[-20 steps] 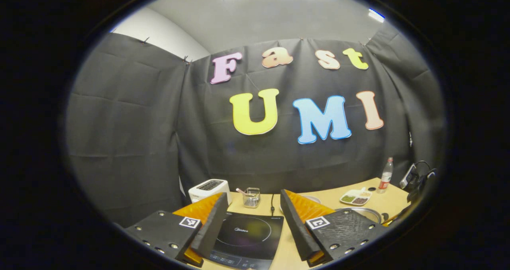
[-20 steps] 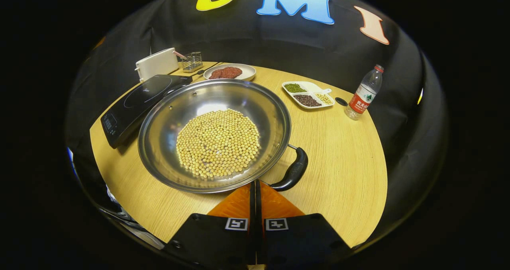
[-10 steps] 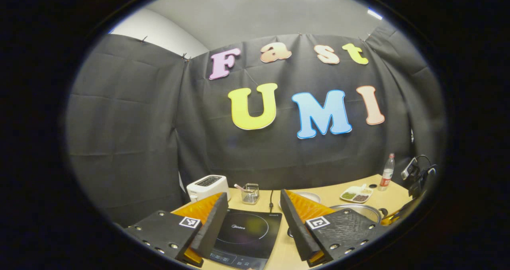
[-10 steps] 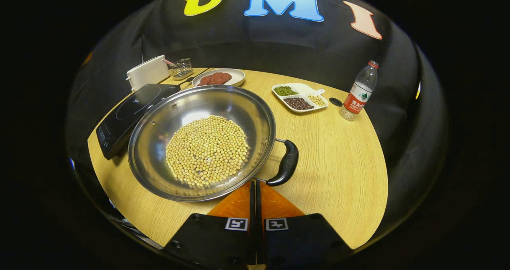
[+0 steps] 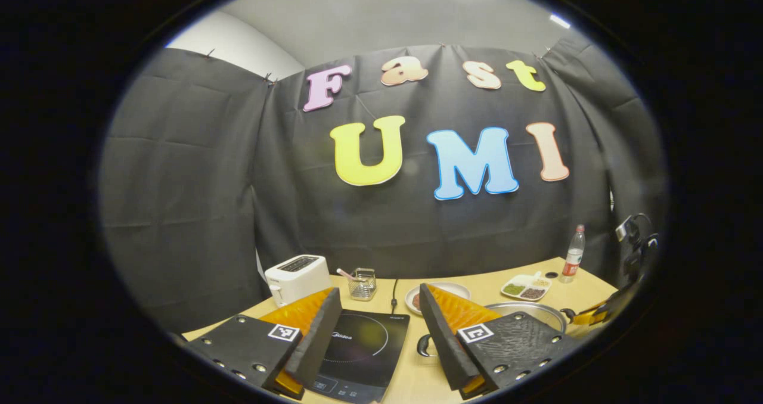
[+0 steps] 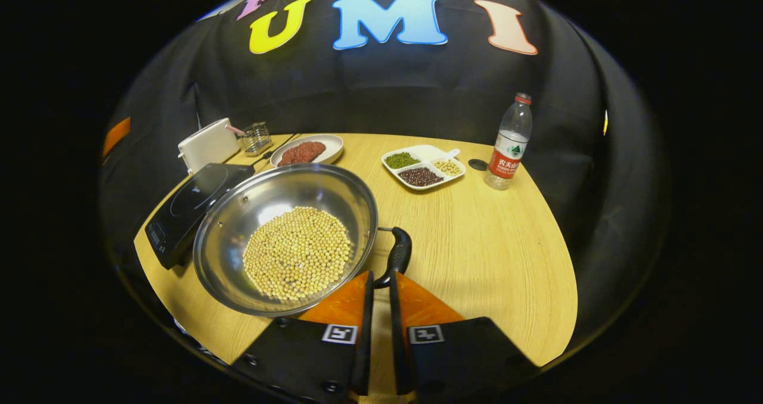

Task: First push the handle of the pot to place it horizontally, then grasp the pot with both hands and set it on the induction cooktop.

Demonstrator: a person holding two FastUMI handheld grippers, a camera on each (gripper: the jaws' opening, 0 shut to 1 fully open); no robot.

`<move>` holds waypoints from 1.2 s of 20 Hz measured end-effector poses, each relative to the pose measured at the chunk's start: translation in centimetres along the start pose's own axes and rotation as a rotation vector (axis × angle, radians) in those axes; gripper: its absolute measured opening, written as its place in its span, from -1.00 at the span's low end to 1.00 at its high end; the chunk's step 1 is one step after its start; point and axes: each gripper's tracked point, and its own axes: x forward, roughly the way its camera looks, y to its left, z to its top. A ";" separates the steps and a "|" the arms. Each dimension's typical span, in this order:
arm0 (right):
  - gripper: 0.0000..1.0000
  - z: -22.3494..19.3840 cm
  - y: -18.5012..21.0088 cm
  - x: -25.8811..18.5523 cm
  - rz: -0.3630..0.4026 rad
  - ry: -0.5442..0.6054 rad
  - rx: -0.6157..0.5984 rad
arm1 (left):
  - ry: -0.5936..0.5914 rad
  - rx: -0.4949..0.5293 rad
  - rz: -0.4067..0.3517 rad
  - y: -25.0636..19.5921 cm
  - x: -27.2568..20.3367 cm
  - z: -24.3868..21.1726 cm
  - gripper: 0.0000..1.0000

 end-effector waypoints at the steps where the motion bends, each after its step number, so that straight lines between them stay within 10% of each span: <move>1: -0.45 0.5 -0.3 -0.3 -0.001 -0.022 0.011 | 0.007 -0.002 -0.007 -0.2 0.2 -0.4 0.61; 5: 0.99 2.2 -0.5 -1.4 -0.019 -0.112 0.023 | 0.052 -0.023 -0.088 -2.7 1.1 -2.4 0.56; 24: 0.89 3.0 -0.9 0.3 -0.035 -0.161 0.051 | 0.308 -0.009 -0.227 -8.6 7.2 -14.5 0.58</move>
